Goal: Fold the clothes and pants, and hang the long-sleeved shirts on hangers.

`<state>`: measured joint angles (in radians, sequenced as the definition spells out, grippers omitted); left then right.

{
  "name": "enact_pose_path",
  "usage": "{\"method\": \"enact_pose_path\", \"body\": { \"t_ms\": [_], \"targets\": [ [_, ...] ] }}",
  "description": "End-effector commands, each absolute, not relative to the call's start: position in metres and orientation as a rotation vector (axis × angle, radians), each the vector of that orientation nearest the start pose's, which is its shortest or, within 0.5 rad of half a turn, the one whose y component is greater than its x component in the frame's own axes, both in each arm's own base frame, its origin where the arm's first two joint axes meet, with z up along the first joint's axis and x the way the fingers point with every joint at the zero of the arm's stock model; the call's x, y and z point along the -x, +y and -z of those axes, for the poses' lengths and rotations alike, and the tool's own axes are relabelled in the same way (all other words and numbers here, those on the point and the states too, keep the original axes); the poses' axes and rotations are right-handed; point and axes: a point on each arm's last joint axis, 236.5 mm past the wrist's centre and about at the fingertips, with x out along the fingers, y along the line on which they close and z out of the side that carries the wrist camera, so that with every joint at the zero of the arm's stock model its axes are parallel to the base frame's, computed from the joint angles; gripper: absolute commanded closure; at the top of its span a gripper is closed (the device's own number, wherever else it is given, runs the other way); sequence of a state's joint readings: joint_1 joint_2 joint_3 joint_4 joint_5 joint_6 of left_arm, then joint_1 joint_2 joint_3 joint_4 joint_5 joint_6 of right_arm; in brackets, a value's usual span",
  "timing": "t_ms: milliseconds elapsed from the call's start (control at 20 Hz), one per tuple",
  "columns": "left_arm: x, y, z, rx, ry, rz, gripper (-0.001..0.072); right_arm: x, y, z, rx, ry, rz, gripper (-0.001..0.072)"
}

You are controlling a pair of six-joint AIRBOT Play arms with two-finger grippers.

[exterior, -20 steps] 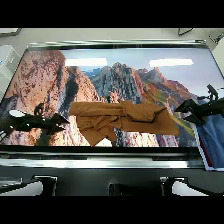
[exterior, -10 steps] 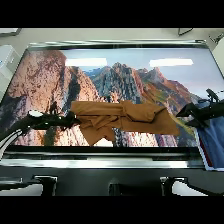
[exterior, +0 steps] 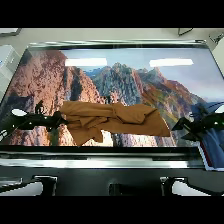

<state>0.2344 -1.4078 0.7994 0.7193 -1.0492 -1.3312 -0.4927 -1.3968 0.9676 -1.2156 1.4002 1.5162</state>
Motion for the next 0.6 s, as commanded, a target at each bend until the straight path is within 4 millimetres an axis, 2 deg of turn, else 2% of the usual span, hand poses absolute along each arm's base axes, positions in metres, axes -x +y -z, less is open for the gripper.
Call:
{"method": "enact_pose_path", "body": {
  "t_ms": [0,200,300,400,450,500,550],
  "targets": [
    [-0.341,-0.076,0.081,0.881,1.394,0.213,0.0685,-0.273,-0.035,0.092,-0.853,1.653,0.079,0.0043],
    [-0.338,-0.079,0.080,0.879,1.404,0.223,0.0685,-0.294,-0.026,0.091,-0.942,1.580,0.062,0.0045],
    [-0.338,-0.080,0.080,0.879,1.406,0.225,0.0684,-0.293,-0.021,0.095,-0.907,1.604,0.054,0.0045],
    [-0.337,-0.081,0.080,0.882,1.411,0.229,0.0684,-0.295,-0.006,0.104,-0.835,1.630,0.028,0.0045],
    [-0.335,-0.082,0.079,0.883,1.418,0.234,0.0684,-0.298,0.004,0.108,-0.810,1.638,0.018,0.0116],
    [-0.333,-0.083,0.078,0.884,1.425,0.241,0.0684,-0.300,0.012,0.110,-0.791,1.646,0.011,0.0268],
    [-0.332,-0.084,0.078,0.885,1.431,0.247,0.0684,-0.302,0.019,0.109,-0.763,1.647,-0.006,0.0517]
  ]
}}
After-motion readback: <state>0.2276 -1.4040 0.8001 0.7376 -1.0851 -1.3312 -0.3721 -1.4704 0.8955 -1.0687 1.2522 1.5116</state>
